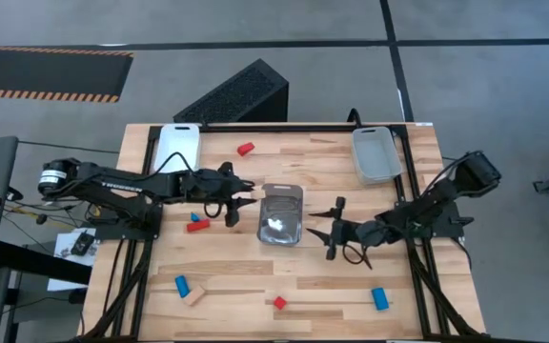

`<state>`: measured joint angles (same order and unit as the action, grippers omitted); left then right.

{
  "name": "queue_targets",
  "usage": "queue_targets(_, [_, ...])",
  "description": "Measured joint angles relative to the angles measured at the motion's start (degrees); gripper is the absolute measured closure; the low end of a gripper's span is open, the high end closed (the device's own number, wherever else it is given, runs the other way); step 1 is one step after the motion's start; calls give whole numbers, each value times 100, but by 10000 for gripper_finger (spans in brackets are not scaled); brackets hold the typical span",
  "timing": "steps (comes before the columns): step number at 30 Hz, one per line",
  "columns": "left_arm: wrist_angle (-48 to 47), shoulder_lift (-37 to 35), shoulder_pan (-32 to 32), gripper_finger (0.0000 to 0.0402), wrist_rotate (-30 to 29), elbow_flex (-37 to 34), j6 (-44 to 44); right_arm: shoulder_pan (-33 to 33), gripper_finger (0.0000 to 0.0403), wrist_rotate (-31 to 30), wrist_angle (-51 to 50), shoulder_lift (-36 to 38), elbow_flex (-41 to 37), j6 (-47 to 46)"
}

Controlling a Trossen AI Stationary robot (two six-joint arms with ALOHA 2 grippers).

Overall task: Sort & place blocks by color
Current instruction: Put the top brown block into the white bin

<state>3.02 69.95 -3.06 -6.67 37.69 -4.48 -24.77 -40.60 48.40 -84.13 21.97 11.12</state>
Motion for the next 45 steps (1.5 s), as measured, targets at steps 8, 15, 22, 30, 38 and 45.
queue_targets(8, [-556,-118,-157,297,-322,-38,69,-54,179,-2,-17,-23,143,135])
queue_targets(15, [-646,-1454,-377,297,-1083,-829,-123,-149,179,-11,-16,-12,145,140])
queue_targets(22, [-1199,-2506,-1037,305,-1527,-1446,-1064,-147,179,-17,46,-12,145,140])
queue_targets(30, [-1805,-2487,-1842,305,-2860,-1462,-1690,-97,179,-23,72,-12,145,140])
queue_targets(38, [-2139,-2487,-3374,305,-2526,-1462,-2057,-114,179,-17,73,-12,145,141])
queue_targets(45, [-2129,-2218,-4461,304,-2457,-1460,-2041,-65,179,-161,66,-10,145,-154])
